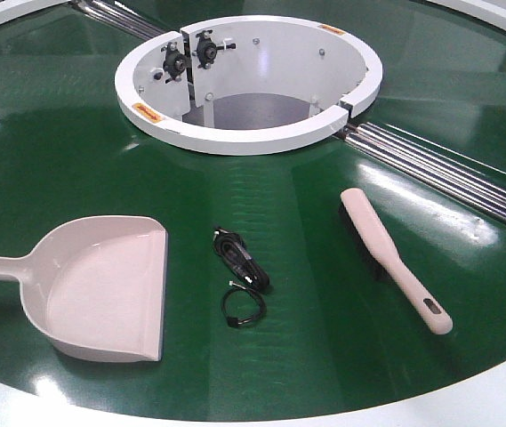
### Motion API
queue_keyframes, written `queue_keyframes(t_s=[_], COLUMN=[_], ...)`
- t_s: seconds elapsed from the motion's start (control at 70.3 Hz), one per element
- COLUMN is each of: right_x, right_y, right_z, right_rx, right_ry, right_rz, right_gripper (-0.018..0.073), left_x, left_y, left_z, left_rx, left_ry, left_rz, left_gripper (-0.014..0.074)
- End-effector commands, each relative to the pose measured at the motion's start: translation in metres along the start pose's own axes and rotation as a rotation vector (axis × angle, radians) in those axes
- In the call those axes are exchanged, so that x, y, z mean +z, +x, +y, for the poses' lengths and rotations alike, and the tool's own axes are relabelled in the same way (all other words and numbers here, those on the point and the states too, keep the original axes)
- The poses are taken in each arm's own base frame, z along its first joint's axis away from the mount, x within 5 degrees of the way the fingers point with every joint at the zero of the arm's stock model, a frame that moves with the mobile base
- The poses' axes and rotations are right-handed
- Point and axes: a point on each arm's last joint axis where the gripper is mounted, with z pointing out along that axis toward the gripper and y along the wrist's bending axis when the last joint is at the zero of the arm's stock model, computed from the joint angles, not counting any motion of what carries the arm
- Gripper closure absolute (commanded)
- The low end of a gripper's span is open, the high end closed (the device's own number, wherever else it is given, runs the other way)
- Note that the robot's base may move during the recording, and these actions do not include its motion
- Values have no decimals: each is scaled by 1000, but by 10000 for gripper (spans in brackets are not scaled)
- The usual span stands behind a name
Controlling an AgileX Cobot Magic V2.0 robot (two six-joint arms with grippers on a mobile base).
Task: Clean and inspect green conveyor with broom and dustpan
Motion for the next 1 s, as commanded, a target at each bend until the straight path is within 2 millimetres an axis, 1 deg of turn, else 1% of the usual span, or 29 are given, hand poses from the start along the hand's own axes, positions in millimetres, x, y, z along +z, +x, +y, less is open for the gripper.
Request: queue_keyframes(t_s=[0.0,0.014,0.057,0.085,0.1,0.114,0.156,0.185,0.242,0.299,0.37,0.398,0.427,0.498,0.555,0.597,0.626,0.682,0.725,0.796,0.896,0.981], right_x=[24,28,42,50,54,58,70,79,93,107,118,123,126,133,137,141,143,148,152,156,159,168], right_y=[-32,-34,-41,-41,-44,-45,-45,-42,-40,-31,-19,-14,-10,1,7,11,13,18,20,25,26,21], right_z=[0,0,0,0,0,0,0,0,0,0,0,0,0,0,0,0,0,0,0,0,0,0], right_rx=[-18,-18,-18,-18,-18,-19,-19,-19,-19,-20,-20,-20,-20,-21,-21,-21,-21,-26,-42,-39,-65,-65], right_ry=[1,1,2,3,3,3,3,3,3,2,2,2,2,2,2,1,1,-1,-5,-5,-13,-11], right_rz=[10,22,65,100,107,122,162,192,227,271,329,356,376,434,465,482,487,491,486,497,522,586], right_gripper=[560,560,560,560,560,559,556,551,529,496,421,386,344,199,84,8,-27,-85,-107,-116,-106,-88], left_x=[27,31,43,51,58,62,72,83,98,113,127,131,134,138,140,141,141,141,142,143,143,143], left_y=[-27,-33,-40,-44,-44,-48,-49,-49,-45,-37,-25,-20,-15,-3,6,11,13,18,20,21,21,22], left_z=[-2,-2,-3,-3,-3,-4,-4,-4,-4,-4,-4,-4,-4,-3,-3,-3,-3,-3,-3,-3,-3,-3], left_rx=[-22,-22,-22,-22,-22,-21,-8,-8,5,15,19,20,20,20,20,20,20,22,21,22,24,25], left_ry=[6,6,6,6,6,6,7,6,7,8,8,8,7,7,7,7,8,8,8,8,8,8], left_rz=[31,34,83,112,137,143,187,221,288,355,433,461,485,562,619,658,680,712,723,730,731,734], left_gripper=[603,601,599,597,596,594,589,582,564,528,465,424,386,265,145,74,21,-50,-95,-131,-124,-106])
